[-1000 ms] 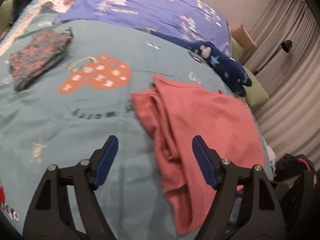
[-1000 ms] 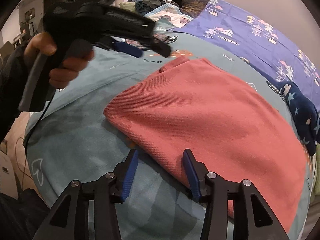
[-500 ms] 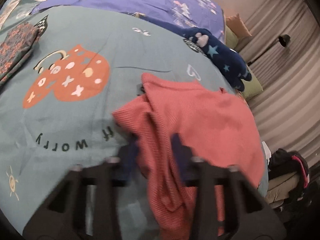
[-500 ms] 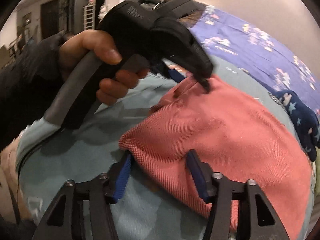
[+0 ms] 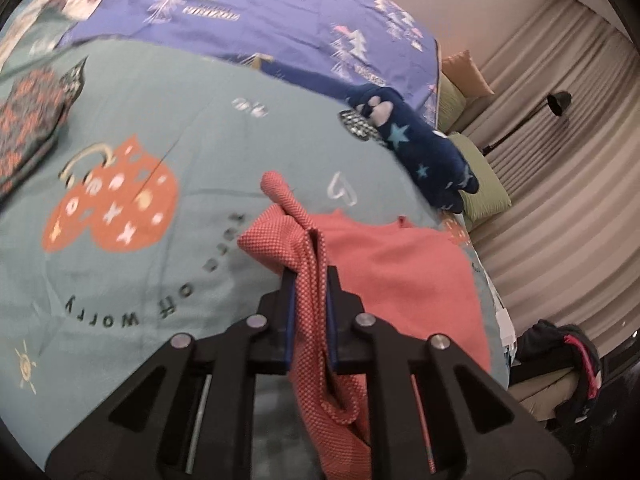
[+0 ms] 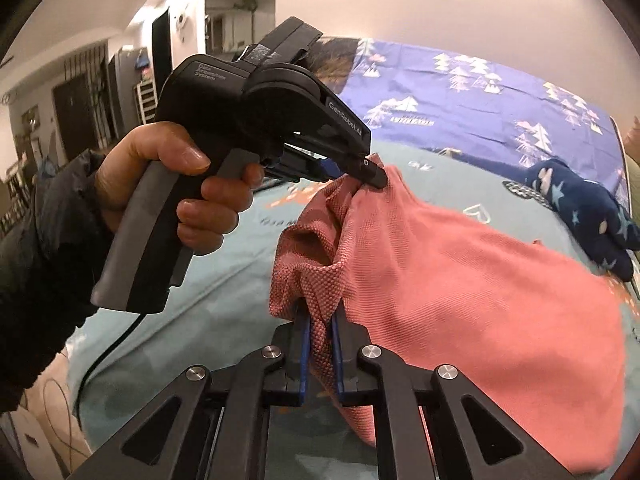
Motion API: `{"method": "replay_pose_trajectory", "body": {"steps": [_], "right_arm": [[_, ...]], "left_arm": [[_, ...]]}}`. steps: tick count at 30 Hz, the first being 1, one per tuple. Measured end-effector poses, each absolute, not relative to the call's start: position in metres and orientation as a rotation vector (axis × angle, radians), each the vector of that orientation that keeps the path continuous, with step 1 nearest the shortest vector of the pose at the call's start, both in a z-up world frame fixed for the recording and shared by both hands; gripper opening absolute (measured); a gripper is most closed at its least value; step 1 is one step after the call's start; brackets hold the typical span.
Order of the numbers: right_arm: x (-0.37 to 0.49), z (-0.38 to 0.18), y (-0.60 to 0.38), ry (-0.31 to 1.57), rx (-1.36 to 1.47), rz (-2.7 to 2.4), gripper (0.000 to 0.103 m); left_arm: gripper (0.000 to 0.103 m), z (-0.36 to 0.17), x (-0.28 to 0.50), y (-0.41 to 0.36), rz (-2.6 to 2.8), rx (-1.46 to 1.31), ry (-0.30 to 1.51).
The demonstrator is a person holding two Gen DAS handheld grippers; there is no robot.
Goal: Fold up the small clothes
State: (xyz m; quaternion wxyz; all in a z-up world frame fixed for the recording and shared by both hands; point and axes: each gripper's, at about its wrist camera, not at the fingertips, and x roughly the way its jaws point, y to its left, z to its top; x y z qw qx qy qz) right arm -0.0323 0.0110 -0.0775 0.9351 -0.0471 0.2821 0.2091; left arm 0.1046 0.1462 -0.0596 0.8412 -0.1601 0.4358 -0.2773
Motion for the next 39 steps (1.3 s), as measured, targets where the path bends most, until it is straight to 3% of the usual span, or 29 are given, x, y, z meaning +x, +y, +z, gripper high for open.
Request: {"method": "replay_pose_trajectory", "body": {"steps": [14,23,34,39], "right_arm": [[-0.055,-0.048,-0.087,0.494,0.096,0.348,0.008],[-0.069,-0.048,-0.182,0.477,0.265,0.266,0.008],[-0.082,-0.106,-0.280,0.615,0.573,0.202,0.008],[-0.080,-0.136,-0.294,0.690,0.689,0.230,0.008]], "left_arm": [[0.014,-0.004,0.100,0.048,-0.598,-0.170,0.877],[0.014,0.015,0.093,-0.064,-0.685,-0.060,0.883],[0.014,-0.033,0.079,-0.201,-0.727,0.212,0.978],[0.021,-0.057,0.077,-0.226,-0.711,0.260,0.997]]}}
